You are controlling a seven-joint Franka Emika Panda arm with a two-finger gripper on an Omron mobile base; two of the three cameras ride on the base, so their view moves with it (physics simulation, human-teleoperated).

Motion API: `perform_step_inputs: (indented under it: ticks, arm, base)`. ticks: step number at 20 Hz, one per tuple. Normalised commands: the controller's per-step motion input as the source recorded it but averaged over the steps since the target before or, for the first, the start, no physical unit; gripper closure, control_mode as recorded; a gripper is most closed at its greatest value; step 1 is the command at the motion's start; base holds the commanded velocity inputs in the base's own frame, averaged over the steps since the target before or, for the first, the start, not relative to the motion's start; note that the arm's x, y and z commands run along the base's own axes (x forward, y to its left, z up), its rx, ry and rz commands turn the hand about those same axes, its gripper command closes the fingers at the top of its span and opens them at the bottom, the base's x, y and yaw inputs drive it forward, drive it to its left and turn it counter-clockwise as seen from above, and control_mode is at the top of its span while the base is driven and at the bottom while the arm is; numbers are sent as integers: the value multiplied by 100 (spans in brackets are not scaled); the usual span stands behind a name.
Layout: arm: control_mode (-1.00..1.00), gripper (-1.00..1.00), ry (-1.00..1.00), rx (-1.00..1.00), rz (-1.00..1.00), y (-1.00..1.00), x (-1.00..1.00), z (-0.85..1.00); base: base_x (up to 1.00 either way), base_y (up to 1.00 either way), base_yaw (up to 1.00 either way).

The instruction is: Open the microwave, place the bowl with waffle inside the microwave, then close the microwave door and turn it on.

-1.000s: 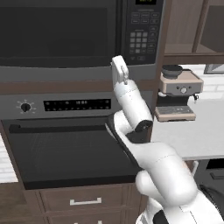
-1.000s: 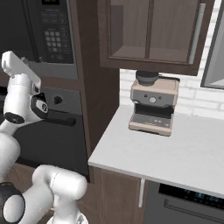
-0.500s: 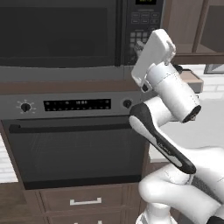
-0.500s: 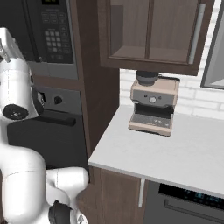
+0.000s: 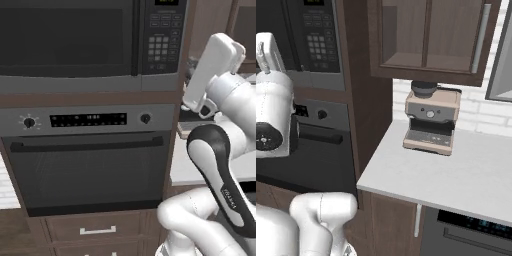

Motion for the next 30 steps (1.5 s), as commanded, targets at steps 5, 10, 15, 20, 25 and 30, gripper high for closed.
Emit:
perform_step_inputs:
  ticks: [5,10,15,20,25,30]
  arm:
    - [-100,100,65,-7,-7,-16,-32,-6]
    - [-100,100,24,-4,-4,-16,-27,-34]
    - [-100,100,-1,0,0,-35,-10,-21]
    - [-100,100,0,0,0,-45,7,-4]
    - [-100,100,0,0,0,-38,13,0]
    - [-100,100,0,0,0,-10,17,0]
  base:
    - [0,0,0]
    - [0,0,0]
    - [0,0,0]
    - [0,0,0]
    - [0,0,0]
    - [0,0,0]
